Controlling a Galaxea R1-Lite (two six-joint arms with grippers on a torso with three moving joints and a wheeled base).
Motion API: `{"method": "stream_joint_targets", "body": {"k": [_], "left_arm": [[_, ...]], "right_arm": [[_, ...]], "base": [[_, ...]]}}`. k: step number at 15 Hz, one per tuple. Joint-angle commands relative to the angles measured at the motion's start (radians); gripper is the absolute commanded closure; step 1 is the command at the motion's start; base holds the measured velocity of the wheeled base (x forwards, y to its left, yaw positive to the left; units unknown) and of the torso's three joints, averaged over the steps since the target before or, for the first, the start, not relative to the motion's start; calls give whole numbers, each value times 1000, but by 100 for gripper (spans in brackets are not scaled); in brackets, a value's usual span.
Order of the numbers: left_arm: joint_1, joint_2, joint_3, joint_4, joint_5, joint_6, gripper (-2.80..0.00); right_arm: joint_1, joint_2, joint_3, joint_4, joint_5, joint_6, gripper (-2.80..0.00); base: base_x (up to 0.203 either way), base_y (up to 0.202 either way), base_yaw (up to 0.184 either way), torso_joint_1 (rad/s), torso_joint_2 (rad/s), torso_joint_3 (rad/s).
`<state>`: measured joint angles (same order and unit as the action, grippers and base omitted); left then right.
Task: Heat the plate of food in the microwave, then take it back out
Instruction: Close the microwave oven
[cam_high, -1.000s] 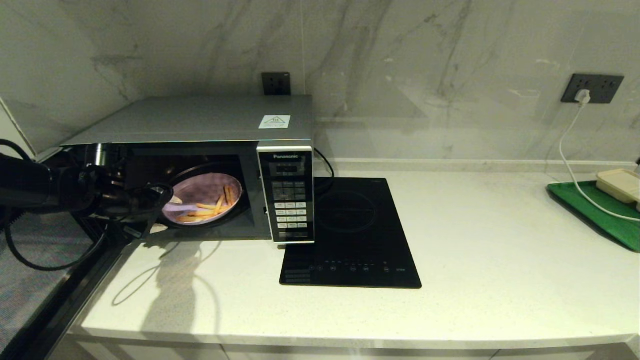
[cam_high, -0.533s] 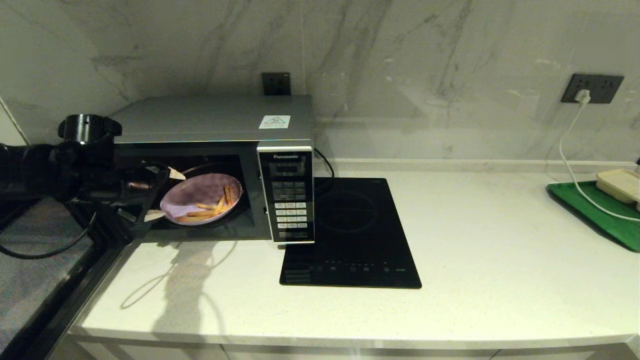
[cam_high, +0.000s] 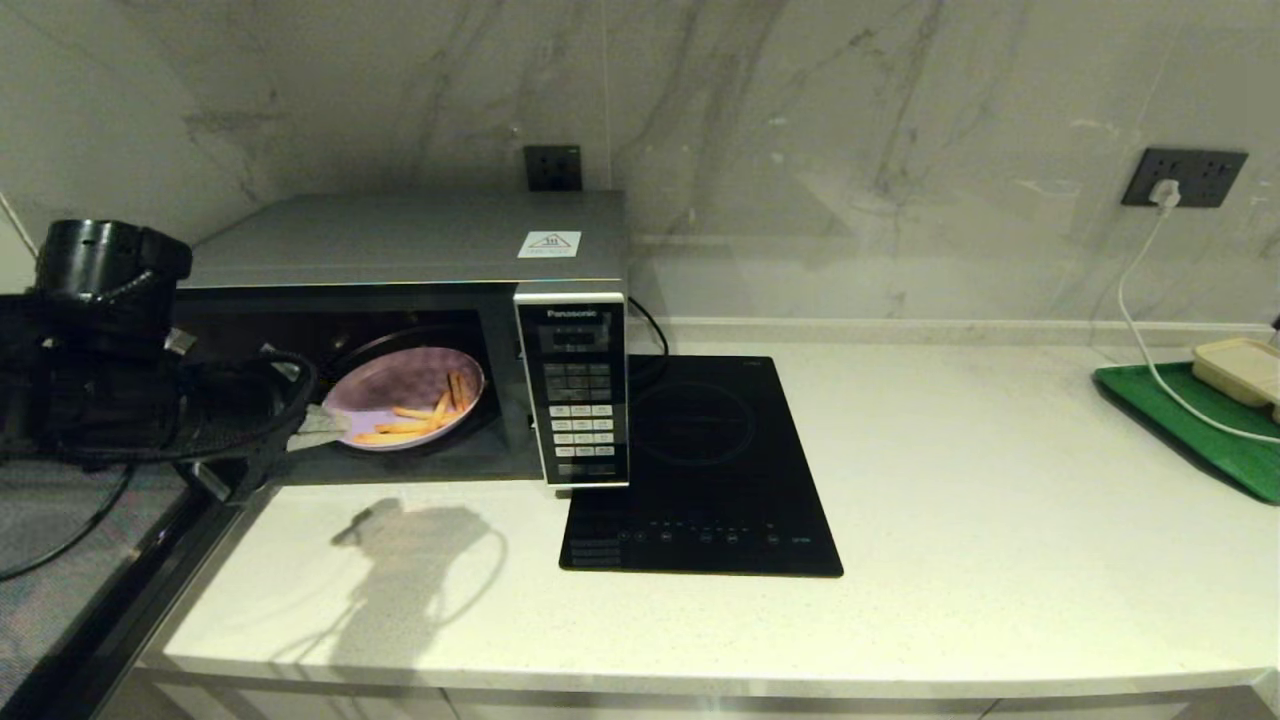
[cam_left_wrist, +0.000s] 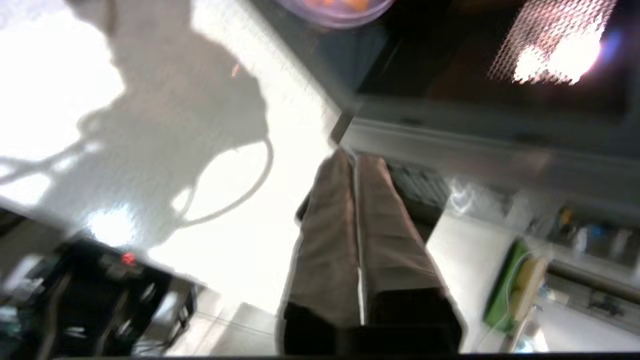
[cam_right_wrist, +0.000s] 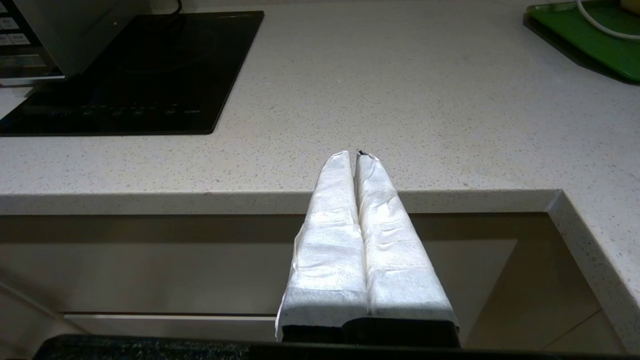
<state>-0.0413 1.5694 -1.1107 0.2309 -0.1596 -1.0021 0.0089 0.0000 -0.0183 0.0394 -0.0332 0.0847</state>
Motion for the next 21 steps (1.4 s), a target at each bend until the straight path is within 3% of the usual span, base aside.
{"method": "stream_joint_targets", "body": {"k": [1, 3, 5, 7, 10, 12, 13, 18, 21], "left_arm": [[-10, -139, 93, 3, 0, -4, 0], [3, -239, 125, 25, 4, 20, 0], [94, -329, 127, 79, 9, 143, 0], [183, -391, 127, 118, 39, 321, 0], [361, -415, 126, 135, 137, 657, 0], [462, -427, 107, 29, 160, 895, 0], [472, -432, 76, 0, 169, 947, 0], [475, -388, -103, 201, 158, 963, 0], [475, -327, -148, 308, 159, 919, 0]], "right_arm": [[0, 0, 0, 1, -1, 0, 0], [0, 0, 0, 1, -1, 0, 0], [0, 0, 0, 1, -1, 0, 0], [0, 0, 0, 1, -1, 1, 0], [0, 0, 0, 1, -1, 1, 0], [0, 0, 0, 1, -1, 1, 0], [0, 0, 0, 1, -1, 0, 0], [0, 0, 0, 1, 1, 1, 0], [0, 0, 0, 1, -1, 1, 0]], "base": [[0, 0, 0, 0, 0, 0], [0, 0, 0, 0, 0, 0], [0, 0, 0, 0, 0, 0], [0, 0, 0, 0, 0, 0], [0, 0, 0, 0, 0, 0], [0, 0, 0, 0, 0, 0], [0, 0, 0, 0, 0, 0], [0, 0, 0, 0, 0, 0], [0, 0, 0, 0, 0, 0]]}}
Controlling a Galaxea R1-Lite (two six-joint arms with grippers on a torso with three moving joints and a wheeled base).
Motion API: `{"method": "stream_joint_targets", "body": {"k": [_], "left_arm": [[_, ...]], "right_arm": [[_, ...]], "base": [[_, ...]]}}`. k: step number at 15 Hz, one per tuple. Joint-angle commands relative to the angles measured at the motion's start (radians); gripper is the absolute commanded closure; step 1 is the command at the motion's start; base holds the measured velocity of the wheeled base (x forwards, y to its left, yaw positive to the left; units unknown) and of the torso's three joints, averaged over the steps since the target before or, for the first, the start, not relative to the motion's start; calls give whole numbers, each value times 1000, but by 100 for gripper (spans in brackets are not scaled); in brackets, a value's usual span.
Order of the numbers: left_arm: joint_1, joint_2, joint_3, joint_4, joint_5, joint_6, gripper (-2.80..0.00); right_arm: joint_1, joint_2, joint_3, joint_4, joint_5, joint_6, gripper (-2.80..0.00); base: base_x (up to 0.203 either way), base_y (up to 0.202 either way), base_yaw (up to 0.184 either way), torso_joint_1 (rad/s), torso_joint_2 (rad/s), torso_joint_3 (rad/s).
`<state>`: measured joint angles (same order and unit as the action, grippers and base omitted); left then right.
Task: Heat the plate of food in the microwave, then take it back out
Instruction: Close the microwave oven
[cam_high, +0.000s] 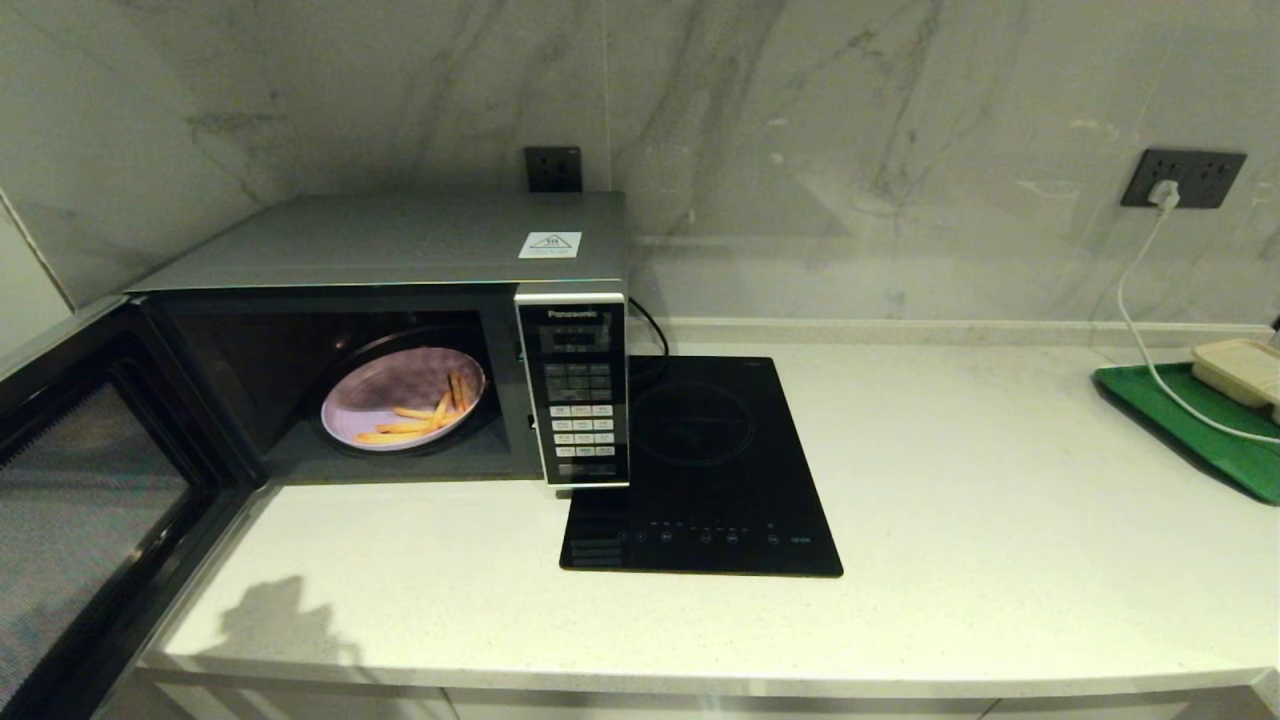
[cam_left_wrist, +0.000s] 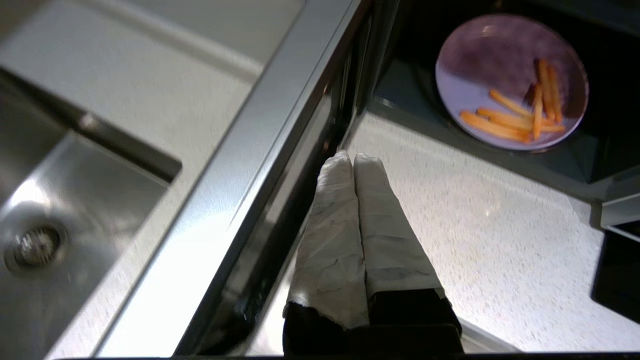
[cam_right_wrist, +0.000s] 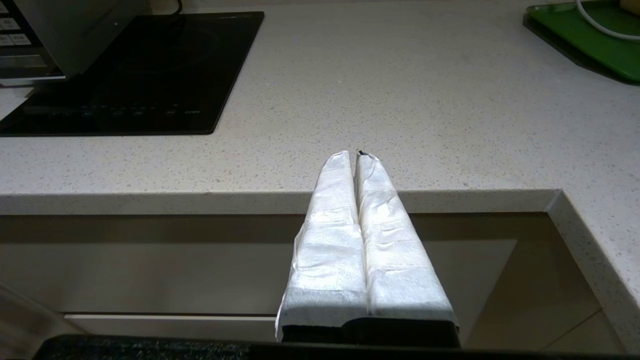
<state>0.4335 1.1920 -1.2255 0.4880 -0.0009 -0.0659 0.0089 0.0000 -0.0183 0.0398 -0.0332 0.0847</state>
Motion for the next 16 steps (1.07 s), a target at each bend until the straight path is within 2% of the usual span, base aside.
{"method": "stream_joint_targets", "body": {"k": [1, 4, 6, 10, 13, 16], "left_arm": [[1, 76, -83, 130, -3, -48, 0], [10, 180, -302, 335, -67, -173, 0], [43, 233, -381, 422, -105, -225, 0], [78, 275, -378, 437, -108, -299, 0], [100, 270, -398, 423, -96, -313, 0], [162, 251, -414, 411, -89, -312, 0]], "right_arm": [[0, 0, 0, 0, -1, 1, 0], [0, 0, 0, 0, -1, 1, 0], [0, 0, 0, 0, -1, 0, 0], [0, 0, 0, 0, -1, 1, 0], [0, 0, 0, 0, -1, 1, 0], [0, 0, 0, 0, -1, 1, 0]], "base": [[0, 0, 0, 0, 0, 0], [0, 0, 0, 0, 0, 0], [0, 0, 0, 0, 0, 0], [0, 0, 0, 0, 0, 0], [0, 0, 0, 0, 0, 0], [0, 0, 0, 0, 0, 0]]}}
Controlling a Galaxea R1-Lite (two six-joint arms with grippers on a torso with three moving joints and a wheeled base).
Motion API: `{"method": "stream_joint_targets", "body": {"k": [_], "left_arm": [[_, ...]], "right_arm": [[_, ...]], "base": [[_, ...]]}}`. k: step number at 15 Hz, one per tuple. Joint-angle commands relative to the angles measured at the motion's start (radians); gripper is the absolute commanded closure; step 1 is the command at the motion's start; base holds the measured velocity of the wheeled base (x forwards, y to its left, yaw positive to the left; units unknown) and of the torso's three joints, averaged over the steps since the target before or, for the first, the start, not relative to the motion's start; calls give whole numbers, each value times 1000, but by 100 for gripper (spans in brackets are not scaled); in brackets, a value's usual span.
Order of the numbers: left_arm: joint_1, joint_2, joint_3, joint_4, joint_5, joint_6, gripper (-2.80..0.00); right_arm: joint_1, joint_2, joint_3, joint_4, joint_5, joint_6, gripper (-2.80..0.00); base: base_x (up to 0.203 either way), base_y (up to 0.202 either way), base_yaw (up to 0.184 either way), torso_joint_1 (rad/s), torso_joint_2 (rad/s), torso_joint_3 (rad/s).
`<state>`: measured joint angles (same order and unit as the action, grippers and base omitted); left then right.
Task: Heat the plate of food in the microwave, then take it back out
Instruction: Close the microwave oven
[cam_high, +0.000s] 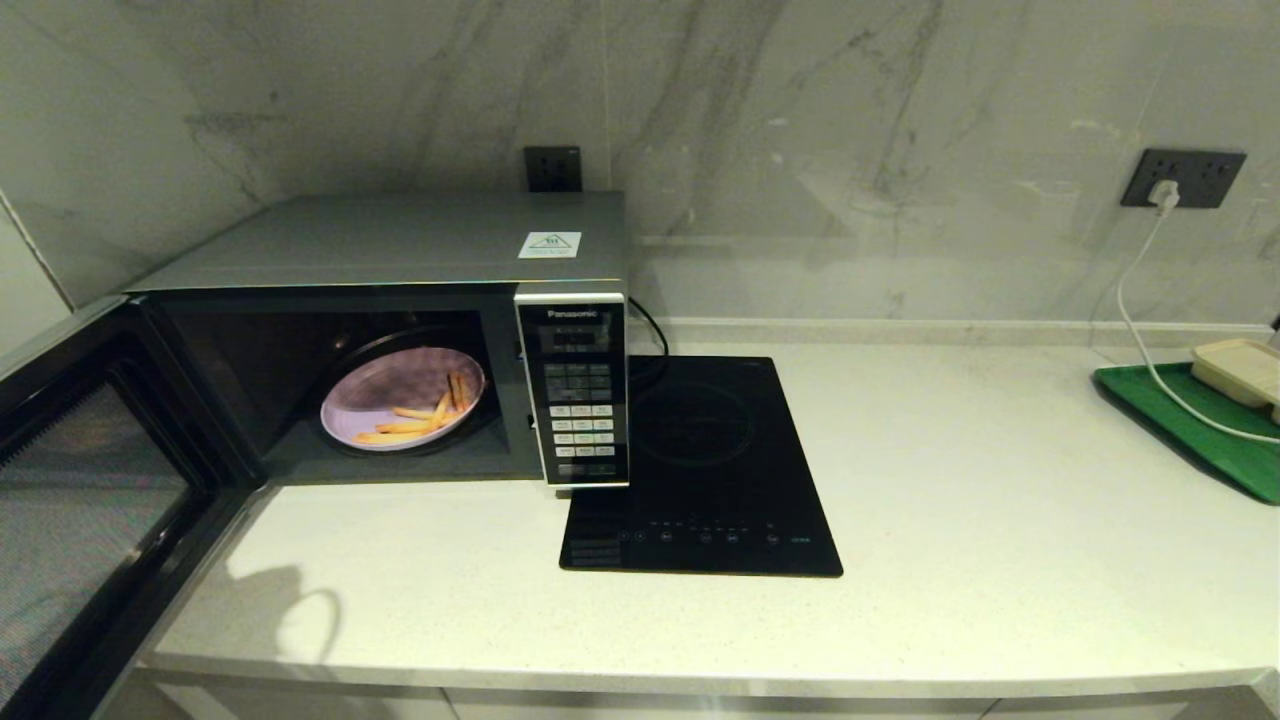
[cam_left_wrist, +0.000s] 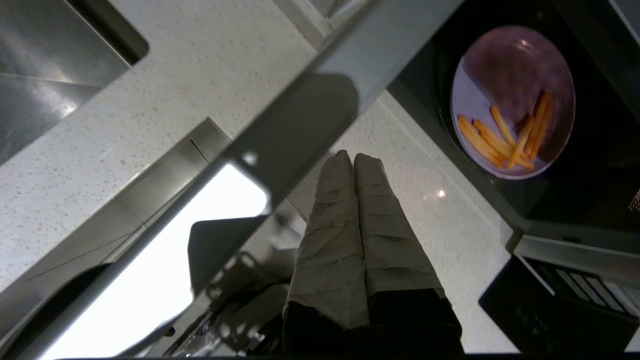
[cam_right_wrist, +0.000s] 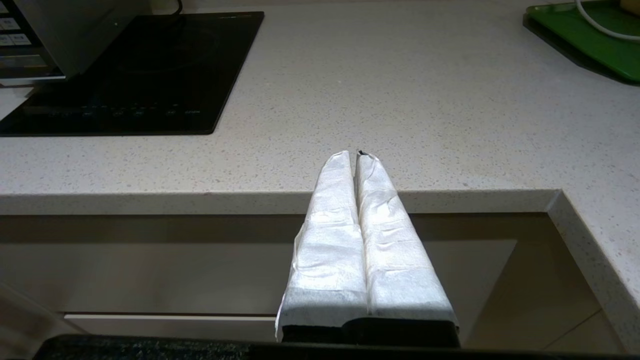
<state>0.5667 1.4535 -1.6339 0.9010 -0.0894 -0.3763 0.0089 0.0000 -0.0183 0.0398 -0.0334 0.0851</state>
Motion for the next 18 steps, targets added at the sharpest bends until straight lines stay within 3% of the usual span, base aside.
{"method": "stream_joint_targets", "body": {"k": [1, 8, 18], "left_arm": [[42, -15, -4, -17, -2, -1, 0], [132, 34, 2, -22, -1, -4, 0], [160, 53, 55, -22, -7, 4, 0]], "right_arm": [[0, 0, 0, 0, 0, 1, 0], [0, 0, 0, 0, 0, 1, 0], [0, 0, 0, 0, 0, 1, 0]], "base": [[0, 0, 0, 0, 0, 0], [0, 0, 0, 0, 0, 0], [0, 0, 0, 0, 0, 0]]}}
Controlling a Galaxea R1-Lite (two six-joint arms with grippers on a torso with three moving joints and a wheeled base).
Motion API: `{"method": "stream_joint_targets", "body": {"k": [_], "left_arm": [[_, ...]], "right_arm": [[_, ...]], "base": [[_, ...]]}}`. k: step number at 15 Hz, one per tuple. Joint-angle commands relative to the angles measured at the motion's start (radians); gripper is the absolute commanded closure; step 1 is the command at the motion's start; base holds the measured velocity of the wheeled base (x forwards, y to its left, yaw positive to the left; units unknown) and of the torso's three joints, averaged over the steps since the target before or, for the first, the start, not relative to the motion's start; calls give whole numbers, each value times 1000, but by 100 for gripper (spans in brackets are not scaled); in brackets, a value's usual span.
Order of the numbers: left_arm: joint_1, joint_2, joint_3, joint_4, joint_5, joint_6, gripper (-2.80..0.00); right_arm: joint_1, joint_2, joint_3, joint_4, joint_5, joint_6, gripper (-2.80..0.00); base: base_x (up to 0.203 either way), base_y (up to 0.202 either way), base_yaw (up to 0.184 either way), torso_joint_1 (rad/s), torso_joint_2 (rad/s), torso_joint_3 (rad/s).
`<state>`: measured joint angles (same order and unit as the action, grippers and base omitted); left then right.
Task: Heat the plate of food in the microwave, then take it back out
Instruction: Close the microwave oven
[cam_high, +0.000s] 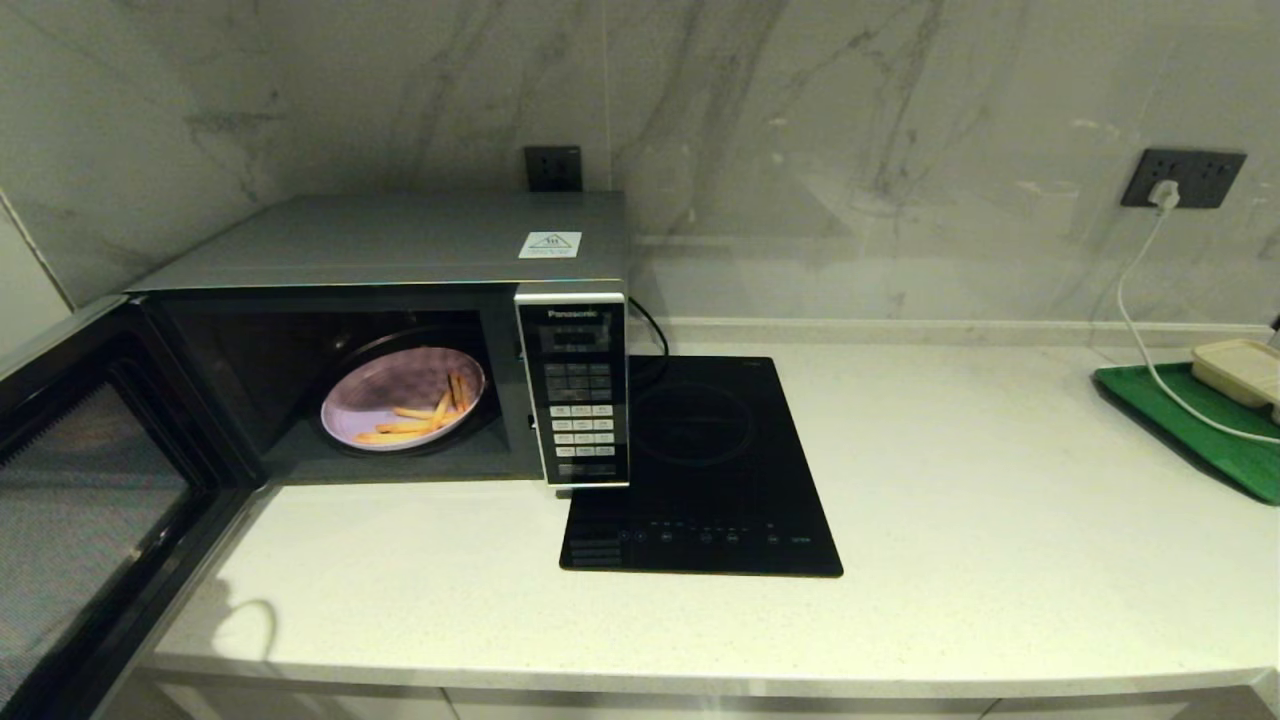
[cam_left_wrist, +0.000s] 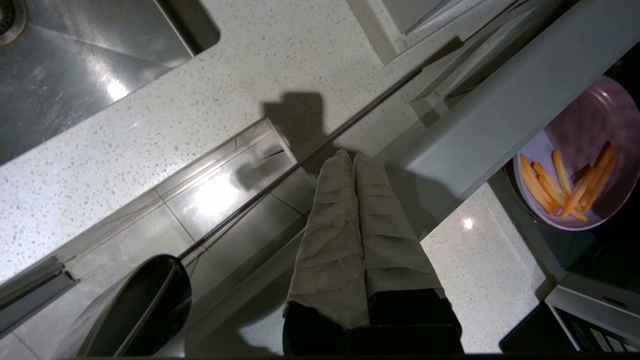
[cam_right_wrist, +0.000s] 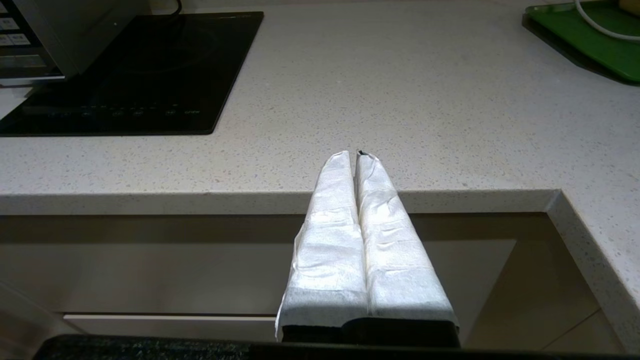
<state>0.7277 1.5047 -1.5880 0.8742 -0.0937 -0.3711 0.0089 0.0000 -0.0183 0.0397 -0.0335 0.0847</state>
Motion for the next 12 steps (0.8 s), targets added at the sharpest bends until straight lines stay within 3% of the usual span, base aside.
{"method": "stream_joint_targets", "body": {"k": [1, 6, 12], "left_arm": [[-2, 0, 14, 5, -4, -2, 0], [-33, -12, 57, 5, -7, -2, 0], [-229, -102, 113, 6, -5, -42, 0]], "right_arm": [[0, 0, 0, 0, 0, 1, 0], [0, 0, 0, 0, 0, 1, 0], [0, 0, 0, 0, 0, 1, 0]], "base": [[0, 0, 0, 0, 0, 0], [0, 0, 0, 0, 0, 0], [0, 0, 0, 0, 0, 0]]}}
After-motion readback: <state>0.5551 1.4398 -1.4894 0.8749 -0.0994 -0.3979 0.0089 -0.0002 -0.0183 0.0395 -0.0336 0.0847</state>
